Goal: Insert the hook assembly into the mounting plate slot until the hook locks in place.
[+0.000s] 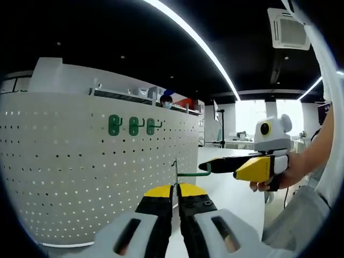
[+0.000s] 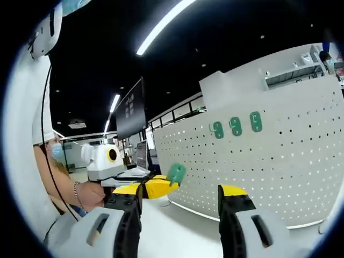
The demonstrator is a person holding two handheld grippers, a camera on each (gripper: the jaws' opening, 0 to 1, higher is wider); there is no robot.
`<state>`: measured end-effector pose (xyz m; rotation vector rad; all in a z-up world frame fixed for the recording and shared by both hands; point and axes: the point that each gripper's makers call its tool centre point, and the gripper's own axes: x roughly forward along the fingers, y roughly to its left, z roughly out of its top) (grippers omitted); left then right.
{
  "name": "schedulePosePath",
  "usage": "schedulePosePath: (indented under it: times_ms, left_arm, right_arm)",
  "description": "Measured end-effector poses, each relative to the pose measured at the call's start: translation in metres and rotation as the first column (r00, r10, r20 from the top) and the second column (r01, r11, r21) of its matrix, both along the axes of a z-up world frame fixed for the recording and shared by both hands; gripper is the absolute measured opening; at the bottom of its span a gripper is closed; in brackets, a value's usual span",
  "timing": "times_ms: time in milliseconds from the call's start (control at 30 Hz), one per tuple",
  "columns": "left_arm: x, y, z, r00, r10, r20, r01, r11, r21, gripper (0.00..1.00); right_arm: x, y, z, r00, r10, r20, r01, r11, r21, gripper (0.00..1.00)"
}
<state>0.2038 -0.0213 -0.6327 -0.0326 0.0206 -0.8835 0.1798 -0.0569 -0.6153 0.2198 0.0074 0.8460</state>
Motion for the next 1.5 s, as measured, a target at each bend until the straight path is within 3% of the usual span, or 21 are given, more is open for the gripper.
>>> schedulePosePath:
  times_ms: [800, 1133, 1500]
  left_arm:
    - [-0.001, 0.000, 0.000, 1.000, 0.009, -0.005, -0.010, 1.000, -0.004, 0.03]
    - [-0.003, 0.001, -0.002, 1.000, 0.014, -0.008, -0.014, 1.000, -0.003, 0.03]
    - [-0.005, -0.001, -0.002, 1.000, 0.015, -0.008, -0.015, 1.000, -0.006, 0.03]
  right_arm:
    - [0.014, 0.021, 0.001, 0.999, 0.016, -0.051, -0.013, 0.998, 0.069, 0.46]
    - [0.017, 0.023, -0.003, 0.995, 0.010, -0.098, -0.005, 0.998, 0.059, 0.24]
    - [0.017, 0.029, -0.007, 0.990, 0.020, -0.140, -0.009, 0.997, 0.079, 0.11]
